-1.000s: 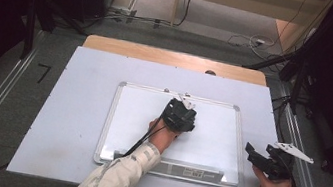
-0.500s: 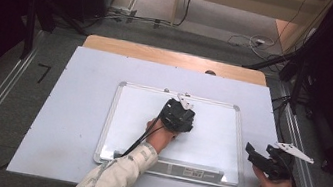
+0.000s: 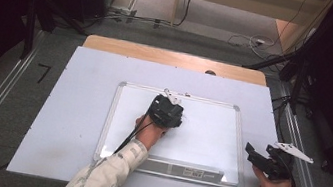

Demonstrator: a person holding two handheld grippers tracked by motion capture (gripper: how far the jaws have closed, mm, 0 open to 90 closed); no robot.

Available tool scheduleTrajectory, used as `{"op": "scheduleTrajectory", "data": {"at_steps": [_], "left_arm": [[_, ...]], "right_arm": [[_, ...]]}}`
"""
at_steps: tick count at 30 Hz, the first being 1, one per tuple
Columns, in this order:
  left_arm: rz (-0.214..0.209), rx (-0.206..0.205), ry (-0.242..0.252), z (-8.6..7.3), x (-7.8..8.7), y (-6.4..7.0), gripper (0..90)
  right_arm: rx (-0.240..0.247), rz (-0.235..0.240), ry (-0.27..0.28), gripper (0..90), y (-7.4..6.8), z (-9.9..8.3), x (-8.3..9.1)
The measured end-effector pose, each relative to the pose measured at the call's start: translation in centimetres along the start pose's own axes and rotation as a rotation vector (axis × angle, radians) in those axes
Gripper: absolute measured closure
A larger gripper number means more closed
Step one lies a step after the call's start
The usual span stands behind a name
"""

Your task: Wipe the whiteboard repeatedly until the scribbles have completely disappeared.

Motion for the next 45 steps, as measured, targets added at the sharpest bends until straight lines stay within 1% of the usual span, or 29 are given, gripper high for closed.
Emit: {"op": "scheduleTrajectory", "data": {"at_steps": [4, 8, 9, 13, 16, 19, 21, 22, 25, 30, 38, 39, 43, 45], "left_arm": [[-0.019, -0.016, 0.0, -0.1, 0.1, 0.8, 40.3], [-0.027, -0.025, 0.003, 0.0, 0.0, 1.4, 40.3], [-0.032, -0.033, 0.0, 0.0, 0.0, 1.7, 40.3], [-0.061, -0.061, 0.0, 0.2, -0.1, 3.3, 40.3], [-0.073, -0.073, 0.002, 0.5, -0.5, 4.2, 40.3], [-0.07, -0.059, 0.007, 1.0, -1.0, 4.3, 40.2], [-0.066, -0.059, 0.002, 1.3, -1.3, 4.4, 40.2], [-0.063, -0.06, -0.001, 1.5, -1.5, 4.3, 40.3], [-0.052, -0.045, 0.007, 2.0, -2.0, 4.0, 40.2], [-0.026, -0.021, 0.007, 2.3, -2.3, 2.9, 40.2], [0.004, 0.003, 0.005, 2.0, -2.0, 0.8, 40.2], [0.004, 0.0, 0.002, 1.9, -1.9, 0.6, 40.2], [0.01, 0.011, 0.002, 1.6, -1.7, -0.2, 40.2], [0.012, 0.01, 0.001, 1.6, -1.6, -0.4, 40.2]], "right_arm": [[0.001, 0.001, -0.003, 19.8, 0.0, 0.0, -0.1], [0.005, 0.0, -0.001, 19.8, -0.1, 0.0, -0.1], [0.004, 0.0, -0.001, 19.8, -0.1, 0.0, -0.1], [0.002, 0.0, -0.003, 19.9, -0.1, 0.0, -0.1], [0.002, 0.001, -0.002, 19.9, -0.1, 0.0, -0.1], [0.003, 0.002, -0.002, 19.9, -0.1, 0.0, -0.1], [0.005, 0.003, -0.001, 19.9, -0.1, 0.0, -0.1], [0.004, 0.005, -0.001, 19.9, -0.1, 0.0, -0.1], [0.002, 0.008, -0.001, 19.9, -0.1, 0.0, -0.1], [-0.001, 0.011, 0.0, 20.0, 0.0, 0.0, 0.0], [-0.005, 0.007, 0.001, 20.0, 0.1, 0.0, 0.0], [-0.005, 0.007, 0.0, 20.0, 0.0, 0.0, 0.0], [-0.006, 0.005, -0.003, 20.0, 0.1, -0.1, 0.0], [-0.006, 0.004, -0.003, 20.0, 0.1, -0.1, 0.0]]}}
Point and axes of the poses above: each handheld gripper's, and its own axes: x roughly backward along the jaws, z roughly out of its top, y roughly to its right, the point moved 8 cm from there along -x, roughly forward along the jaws, and after that the axes turned 2 degrees about -x, right-handed, at the moved point
